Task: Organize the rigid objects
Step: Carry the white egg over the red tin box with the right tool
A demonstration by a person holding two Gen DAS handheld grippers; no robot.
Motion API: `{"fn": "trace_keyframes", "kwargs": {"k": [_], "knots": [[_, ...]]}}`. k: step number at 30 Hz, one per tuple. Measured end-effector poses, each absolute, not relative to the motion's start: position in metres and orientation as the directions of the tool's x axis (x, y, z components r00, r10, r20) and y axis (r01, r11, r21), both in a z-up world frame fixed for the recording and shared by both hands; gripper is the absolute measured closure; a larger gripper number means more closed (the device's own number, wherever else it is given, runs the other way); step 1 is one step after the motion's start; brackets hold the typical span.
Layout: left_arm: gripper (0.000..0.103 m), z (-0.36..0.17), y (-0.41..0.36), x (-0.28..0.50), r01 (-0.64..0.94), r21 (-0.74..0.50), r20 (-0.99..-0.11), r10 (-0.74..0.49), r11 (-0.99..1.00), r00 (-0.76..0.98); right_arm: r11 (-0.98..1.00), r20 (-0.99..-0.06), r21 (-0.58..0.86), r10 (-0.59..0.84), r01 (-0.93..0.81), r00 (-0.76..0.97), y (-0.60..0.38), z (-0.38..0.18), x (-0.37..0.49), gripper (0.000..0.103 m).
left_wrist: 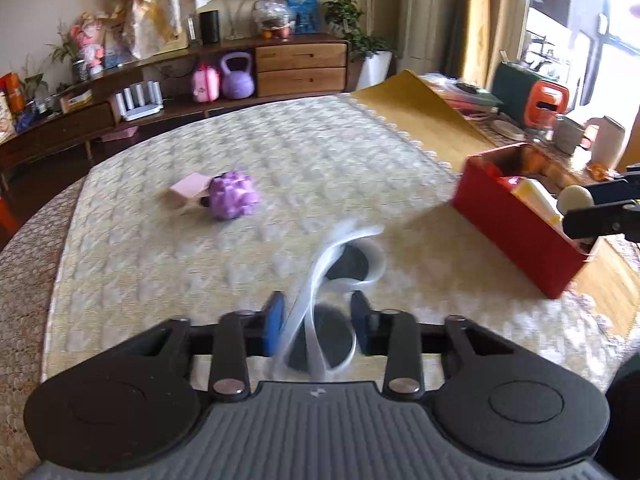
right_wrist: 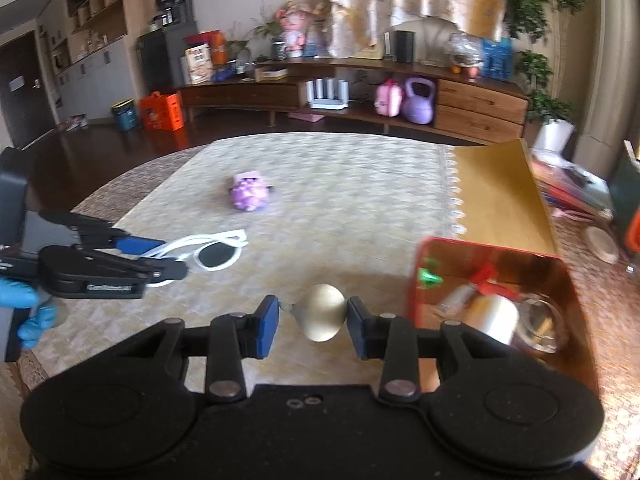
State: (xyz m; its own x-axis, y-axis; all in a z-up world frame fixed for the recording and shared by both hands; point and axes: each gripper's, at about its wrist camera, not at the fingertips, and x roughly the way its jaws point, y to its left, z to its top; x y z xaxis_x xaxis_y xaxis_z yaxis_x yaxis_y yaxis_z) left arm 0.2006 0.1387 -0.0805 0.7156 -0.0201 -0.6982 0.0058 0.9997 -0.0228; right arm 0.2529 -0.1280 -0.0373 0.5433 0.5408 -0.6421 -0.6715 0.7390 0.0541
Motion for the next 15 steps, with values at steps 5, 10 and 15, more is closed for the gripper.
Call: {"fn": "trace_keyframes", "kwargs": {"k": [5, 10, 15], "knots": [[0.094, -0.073, 0.111, 0.206, 0.042, -0.018, -0.701, -0.042, 0.999, 0.712, 0.772, -0.633, 0.052, 0.516, -0.634, 0.576, -0.161, -0.037, 0.252, 0.067], [0.094, -0.076, 0.102, 0.209, 0.01, -0.051, -0.721, -0.044, 0.999, 0.692, 0.79, -0.63, 0.06, 0.505, -0.611, 0.59, -0.187, -0.039, 0.251, 0.067], [0.094, -0.077, 0.103, 0.198, -0.02, -0.076, -0.744, -0.043, 0.997, 0.667, 0.798, -0.616, 0.087, 0.513, -0.596, 0.597, -0.204, -0.038, 0.253, 0.067]]}}
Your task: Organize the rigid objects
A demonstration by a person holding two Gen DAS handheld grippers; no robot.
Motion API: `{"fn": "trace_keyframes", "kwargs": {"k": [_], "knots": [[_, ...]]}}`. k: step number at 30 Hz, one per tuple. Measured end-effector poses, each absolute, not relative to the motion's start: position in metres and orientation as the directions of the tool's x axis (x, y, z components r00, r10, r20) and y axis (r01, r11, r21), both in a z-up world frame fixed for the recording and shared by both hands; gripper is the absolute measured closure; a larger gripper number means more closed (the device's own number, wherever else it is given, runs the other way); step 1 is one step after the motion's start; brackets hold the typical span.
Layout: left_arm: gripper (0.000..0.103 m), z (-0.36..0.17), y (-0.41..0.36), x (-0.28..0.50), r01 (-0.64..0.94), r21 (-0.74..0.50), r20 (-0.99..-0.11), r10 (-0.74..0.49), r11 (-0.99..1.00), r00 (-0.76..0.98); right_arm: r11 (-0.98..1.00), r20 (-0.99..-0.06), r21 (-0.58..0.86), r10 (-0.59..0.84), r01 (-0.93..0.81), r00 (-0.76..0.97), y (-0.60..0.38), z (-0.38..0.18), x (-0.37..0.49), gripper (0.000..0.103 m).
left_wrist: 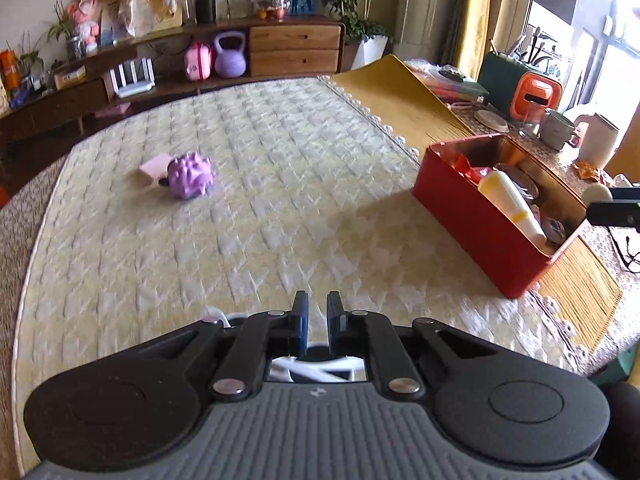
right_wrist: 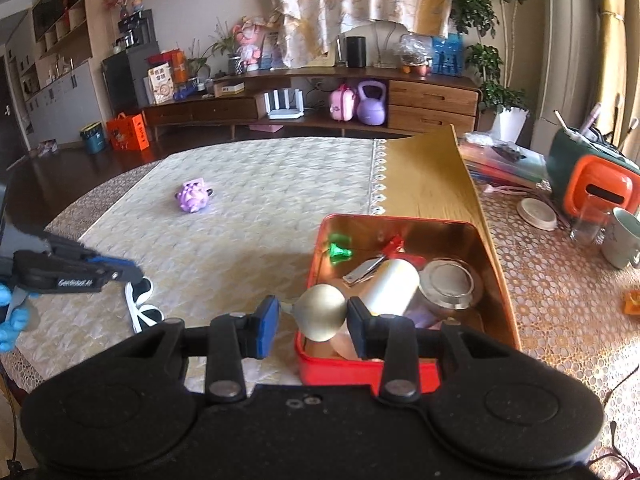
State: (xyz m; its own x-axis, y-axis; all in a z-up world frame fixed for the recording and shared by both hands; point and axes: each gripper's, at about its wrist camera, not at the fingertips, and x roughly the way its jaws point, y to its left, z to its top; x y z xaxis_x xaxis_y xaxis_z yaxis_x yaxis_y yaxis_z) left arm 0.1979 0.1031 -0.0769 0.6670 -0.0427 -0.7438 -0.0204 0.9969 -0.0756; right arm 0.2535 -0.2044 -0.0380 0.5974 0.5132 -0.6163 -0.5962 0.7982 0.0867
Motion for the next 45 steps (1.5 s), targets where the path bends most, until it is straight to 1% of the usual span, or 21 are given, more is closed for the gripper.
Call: {"fn": "trace_keyframes", "kwargs": {"k": [4, 8, 12, 16, 19, 20, 21, 22, 23, 24, 25, 29, 32, 37, 41, 43, 45], "knots": [[0.093, -0.081, 0.103, 0.185, -0.036, -0.113, -0.756, -0.062, 0.993, 0.651, 0.796, -0.609, 0.108, 0.526, -0.595, 0.594, -0.211, -0.04, 0.253, 0.067], [0.091, -0.09, 0.091, 0.175, -0.033, -0.08, -0.768, -0.041, 0.996, 0.639, 0.793, -0.608, 0.114, 0.532, -0.598, 0.589, -0.215, -0.043, 0.252, 0.067], [0.091, -0.099, 0.086, 0.168, -0.07, -0.097, -0.776, -0.031, 0.993, 0.63, 0.795, -0.607, 0.128, 0.536, -0.593, 0.587, -0.22, -0.045, 0.254, 0.067], [0.091, -0.102, 0.075, 0.16, -0.096, -0.062, -0.771, 0.013, 0.993, 0.637, 0.795, -0.607, 0.138, 0.54, -0.591, 0.583, -0.225, -0.047, 0.255, 0.067], [0.089, -0.102, 0.072, 0.159, -0.1, -0.073, -0.767, 0.008, 0.992, 0.641, 0.795, -0.608, 0.144, 0.541, -0.59, 0.581, -0.228, -0.049, 0.256, 0.067], [0.082, -0.102, 0.073, 0.16, -0.111, -0.076, -0.767, 0.013, 0.991, 0.641, 0.795, -0.608, 0.146, 0.542, -0.589, 0.58, -0.229, -0.049, 0.257, 0.067], [0.067, -0.101, 0.076, 0.161, -0.129, -0.085, -0.767, 0.018, 0.988, 0.642, 0.795, -0.608, 0.15, 0.543, -0.588, 0.579, -0.23, -0.049, 0.257, 0.067], [0.054, -0.101, 0.078, 0.161, -0.145, -0.099, -0.764, 0.018, 0.984, 0.645, 0.795, -0.607, 0.153, 0.544, -0.587, 0.579, -0.231, -0.05, 0.257, 0.067], [0.029, -0.1, 0.082, 0.161, -0.164, -0.117, -0.76, 0.018, 0.979, 0.65, 0.795, -0.607, 0.154, 0.544, -0.586, 0.579, -0.232, -0.05, 0.258, 0.067], [0.024, -0.1, 0.085, 0.161, -0.182, -0.134, -0.752, 0.02, 0.974, 0.659, 0.795, -0.607, 0.155, 0.544, -0.586, 0.579, -0.233, -0.05, 0.258, 0.067], [0.024, -0.1, 0.086, 0.161, -0.189, -0.137, -0.751, 0.022, 0.972, 0.66, 0.795, -0.608, 0.155, 0.544, -0.586, 0.578, -0.233, -0.051, 0.258, 0.067], [0.024, -0.107, 0.079, 0.169, -0.211, -0.088, -0.774, 0.067, 0.973, 0.629, 0.796, -0.609, 0.158, 0.545, -0.585, 0.577, -0.234, -0.051, 0.26, 0.067], [0.024, -0.113, 0.072, 0.176, -0.249, -0.051, -0.774, 0.119, 0.967, 0.622, 0.795, -0.609, 0.157, 0.545, -0.586, 0.576, -0.234, -0.051, 0.26, 0.067], [0.024, -0.125, 0.063, 0.191, -0.316, -0.035, -0.785, 0.17, 0.948, 0.596, 0.797, -0.612, 0.163, 0.545, -0.582, 0.574, -0.238, -0.055, 0.266, 0.067], [0.024, -0.135, 0.06, 0.195, -0.348, -0.03, -0.798, 0.188, 0.937, 0.572, 0.798, -0.611, 0.166, 0.545, -0.58, 0.574, -0.24, -0.056, 0.268, 0.067], [0.028, -0.136, 0.061, 0.195, -0.36, -0.021, -0.787, 0.207, 0.933, 0.581, 0.797, -0.612, 0.166, 0.544, -0.58, 0.573, -0.24, -0.056, 0.268, 0.067], [0.041, -0.135, 0.065, 0.195, -0.374, -0.025, -0.778, 0.217, 0.927, 0.59, 0.799, -0.616, 0.163, 0.54, -0.578, 0.573, -0.24, -0.057, 0.269, 0.067]]}}
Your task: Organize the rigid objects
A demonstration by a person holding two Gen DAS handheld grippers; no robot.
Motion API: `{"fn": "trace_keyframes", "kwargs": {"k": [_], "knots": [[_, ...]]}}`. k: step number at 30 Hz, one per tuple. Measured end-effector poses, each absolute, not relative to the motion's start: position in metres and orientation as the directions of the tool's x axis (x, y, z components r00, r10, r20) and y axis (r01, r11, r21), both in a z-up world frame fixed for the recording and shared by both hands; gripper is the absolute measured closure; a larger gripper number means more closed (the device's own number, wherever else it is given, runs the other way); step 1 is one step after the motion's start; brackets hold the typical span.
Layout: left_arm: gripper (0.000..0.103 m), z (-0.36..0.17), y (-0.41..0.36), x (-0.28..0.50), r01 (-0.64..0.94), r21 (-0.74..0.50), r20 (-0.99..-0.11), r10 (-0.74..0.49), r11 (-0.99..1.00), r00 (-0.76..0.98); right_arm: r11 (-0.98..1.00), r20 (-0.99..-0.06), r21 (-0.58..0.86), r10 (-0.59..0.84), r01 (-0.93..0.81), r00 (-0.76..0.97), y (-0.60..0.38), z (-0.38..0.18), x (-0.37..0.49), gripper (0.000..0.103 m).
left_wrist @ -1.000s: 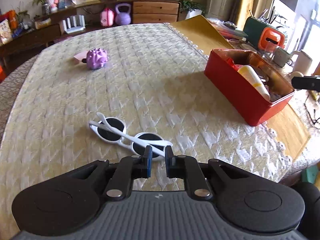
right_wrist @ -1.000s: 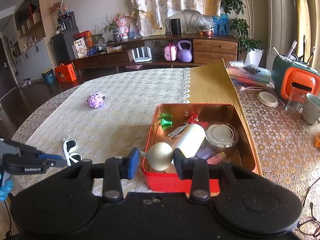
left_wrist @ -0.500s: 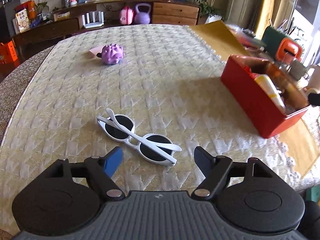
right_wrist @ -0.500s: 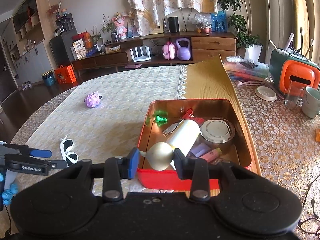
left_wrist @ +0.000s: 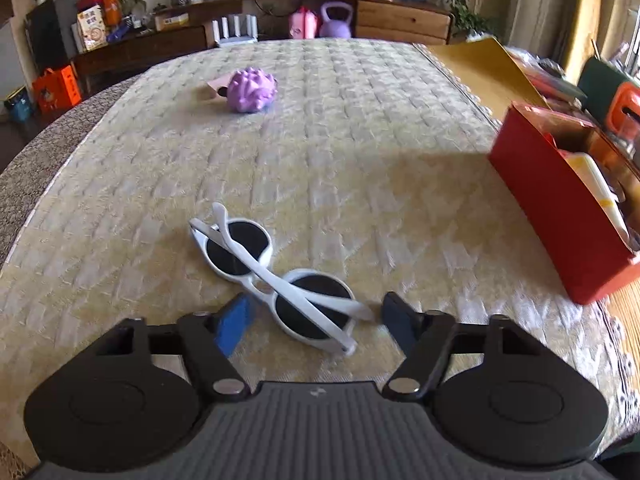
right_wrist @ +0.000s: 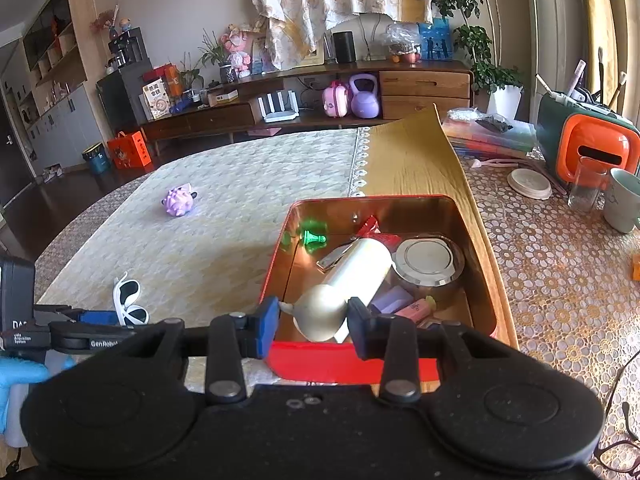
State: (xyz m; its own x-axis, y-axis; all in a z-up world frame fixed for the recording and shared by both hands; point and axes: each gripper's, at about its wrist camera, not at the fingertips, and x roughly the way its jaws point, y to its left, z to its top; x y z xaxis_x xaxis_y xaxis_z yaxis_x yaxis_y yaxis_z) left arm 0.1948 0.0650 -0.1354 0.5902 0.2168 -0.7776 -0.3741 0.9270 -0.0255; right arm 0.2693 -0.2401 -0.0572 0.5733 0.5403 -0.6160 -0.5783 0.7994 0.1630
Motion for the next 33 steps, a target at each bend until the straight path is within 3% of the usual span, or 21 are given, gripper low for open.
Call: {"fn": "trace_keyframes", "kwargs": {"k": [2, 7, 8, 9, 12, 24, 30, 33], "knots": [[0.05, -0.135, 0.07, 0.195, -0.385, -0.034, -0.774, 0.219, 0.922, 0.595, 0.801, -0.618, 0.165, 0.539, -0.575, 0.572, -0.241, -0.058, 0.271, 0.067], [0.059, -0.133, 0.071, 0.192, -0.358, -0.03, -0.761, 0.211, 0.933, 0.614, 0.803, -0.62, 0.165, 0.536, -0.573, 0.573, -0.241, -0.059, 0.273, 0.067], [0.073, -0.133, 0.072, 0.192, -0.355, -0.026, -0.757, 0.214, 0.934, 0.618, 0.804, -0.621, 0.163, 0.534, -0.572, 0.574, -0.24, -0.059, 0.272, 0.067], [0.078, -0.132, 0.074, 0.191, -0.354, -0.017, -0.752, 0.221, 0.935, 0.621, 0.804, -0.621, 0.163, 0.534, -0.573, 0.573, -0.241, -0.059, 0.273, 0.067], [0.084, -0.133, 0.08, 0.189, -0.336, -0.031, -0.747, 0.202, 0.941, 0.634, 0.806, -0.624, 0.156, 0.529, -0.571, 0.576, -0.241, -0.059, 0.273, 0.067], [0.084, -0.124, 0.091, 0.17, -0.298, -0.059, -0.732, 0.161, 0.953, 0.662, 0.809, -0.632, 0.144, 0.519, -0.571, 0.576, -0.239, -0.061, 0.273, 0.067], [0.084, -0.129, 0.096, 0.154, -0.212, -0.092, -0.773, 0.064, 0.973, 0.632, 0.805, -0.634, 0.137, 0.519, -0.577, 0.574, -0.236, -0.061, 0.272, 0.067], [0.074, -0.129, 0.095, 0.149, -0.198, -0.088, -0.776, 0.057, 0.976, 0.628, 0.805, -0.635, 0.136, 0.519, -0.578, 0.572, -0.234, -0.061, 0.272, 0.067]]}}
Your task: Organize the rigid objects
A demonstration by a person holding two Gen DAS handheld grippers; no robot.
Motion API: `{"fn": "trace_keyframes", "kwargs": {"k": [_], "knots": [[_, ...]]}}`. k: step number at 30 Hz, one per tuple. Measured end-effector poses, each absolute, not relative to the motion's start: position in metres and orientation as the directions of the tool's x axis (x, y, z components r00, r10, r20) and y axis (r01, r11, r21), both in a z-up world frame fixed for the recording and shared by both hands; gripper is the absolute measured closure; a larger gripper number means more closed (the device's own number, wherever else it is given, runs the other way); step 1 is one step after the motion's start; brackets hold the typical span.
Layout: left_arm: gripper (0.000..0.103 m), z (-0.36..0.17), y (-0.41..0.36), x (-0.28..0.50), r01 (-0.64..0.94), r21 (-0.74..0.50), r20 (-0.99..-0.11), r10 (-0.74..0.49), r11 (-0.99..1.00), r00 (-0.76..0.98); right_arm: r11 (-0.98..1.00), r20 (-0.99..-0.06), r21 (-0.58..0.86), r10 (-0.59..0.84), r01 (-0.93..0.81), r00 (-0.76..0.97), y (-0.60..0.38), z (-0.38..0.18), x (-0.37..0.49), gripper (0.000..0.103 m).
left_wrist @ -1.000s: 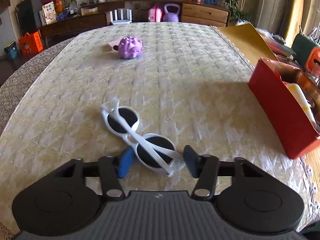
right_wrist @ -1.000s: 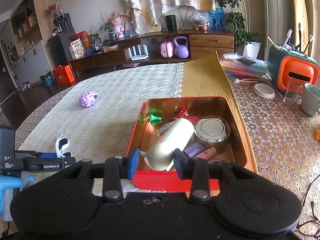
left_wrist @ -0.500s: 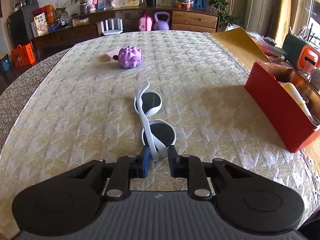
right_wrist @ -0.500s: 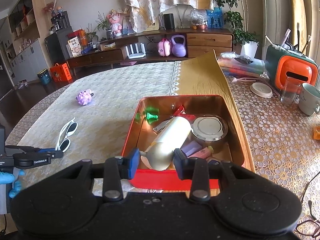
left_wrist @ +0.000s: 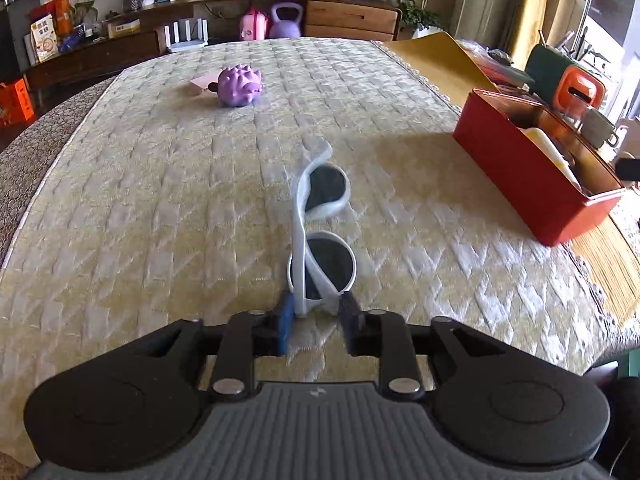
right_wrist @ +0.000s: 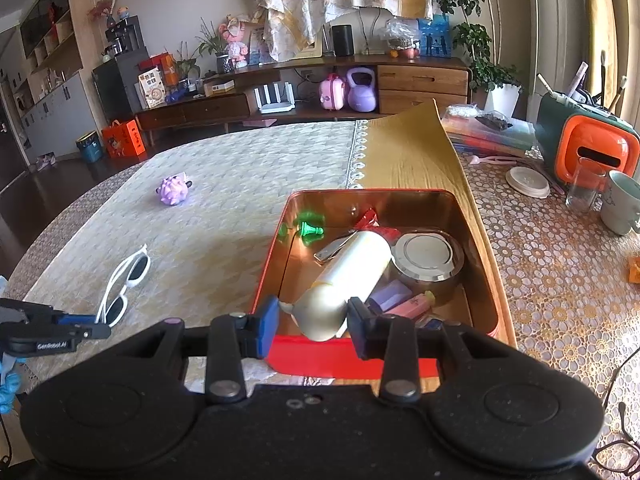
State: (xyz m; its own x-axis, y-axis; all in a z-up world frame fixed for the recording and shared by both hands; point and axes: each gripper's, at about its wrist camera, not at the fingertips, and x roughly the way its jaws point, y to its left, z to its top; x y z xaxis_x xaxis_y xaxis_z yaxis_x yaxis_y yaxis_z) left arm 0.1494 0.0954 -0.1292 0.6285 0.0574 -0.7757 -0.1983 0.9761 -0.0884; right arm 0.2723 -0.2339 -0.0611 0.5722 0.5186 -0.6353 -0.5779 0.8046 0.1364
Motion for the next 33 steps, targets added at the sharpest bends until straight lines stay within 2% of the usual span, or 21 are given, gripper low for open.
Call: {"fn": "trace_keyframes", "kwargs": {"k": [1, 2, 3, 4, 5, 11, 13, 15, 16, 22, 33], "knots": [[0.073, -0.129, 0.095, 0.149, -0.196, -0.087, -0.777, 0.057, 0.977, 0.627, 0.804, -0.635, 0.135, 0.519, -0.579, 0.572, -0.233, -0.061, 0.272, 0.067], [0.064, -0.129, 0.093, 0.151, -0.192, -0.084, -0.778, 0.056, 0.978, 0.626, 0.803, -0.636, 0.134, 0.519, -0.58, 0.571, -0.232, -0.061, 0.272, 0.067], [0.043, -0.129, 0.092, 0.153, -0.188, -0.078, -0.777, 0.059, 0.979, 0.626, 0.803, -0.637, 0.132, 0.518, -0.582, 0.57, -0.231, -0.061, 0.272, 0.067], [0.033, -0.13, 0.09, 0.155, -0.191, -0.064, -0.774, 0.072, 0.98, 0.629, 0.802, -0.638, 0.131, 0.518, -0.582, 0.57, -0.23, -0.061, 0.272, 0.067], [0.029, -0.13, 0.088, 0.156, -0.195, -0.049, -0.766, 0.089, 0.98, 0.636, 0.802, -0.639, 0.131, 0.518, -0.582, 0.569, -0.23, -0.061, 0.272, 0.067], [0.03, -0.138, 0.084, 0.173, -0.188, -0.017, -0.762, 0.109, 0.982, 0.638, 0.808, -0.649, 0.132, 0.509, -0.575, 0.566, -0.23, -0.064, 0.275, 0.067], [0.038, -0.137, 0.083, 0.173, -0.185, -0.02, -0.757, 0.106, 0.982, 0.645, 0.808, -0.65, 0.133, 0.508, -0.573, 0.565, -0.231, -0.065, 0.276, 0.067], [0.058, -0.136, 0.083, 0.171, -0.178, -0.013, -0.75, 0.109, 0.984, 0.653, 0.809, -0.65, 0.135, 0.508, -0.573, 0.565, -0.23, -0.065, 0.276, 0.067], [0.062, -0.136, 0.083, 0.171, -0.175, -0.016, -0.748, 0.104, 0.985, 0.656, 0.809, -0.65, 0.134, 0.508, -0.572, 0.565, -0.23, -0.065, 0.276, 0.067], [0.063, -0.132, 0.079, 0.172, -0.161, 0.019, -0.735, 0.123, 0.987, 0.666, 0.805, -0.641, 0.127, 0.512, -0.579, 0.571, -0.229, -0.062, 0.275, 0.067], [0.063, -0.097, 0.083, 0.182, -0.162, -0.046, -0.697, 0.085, 0.986, 0.712, 0.832, -0.632, 0.093, 0.473, -0.546, 0.614, -0.248, -0.055, 0.281, 0.067]]}}
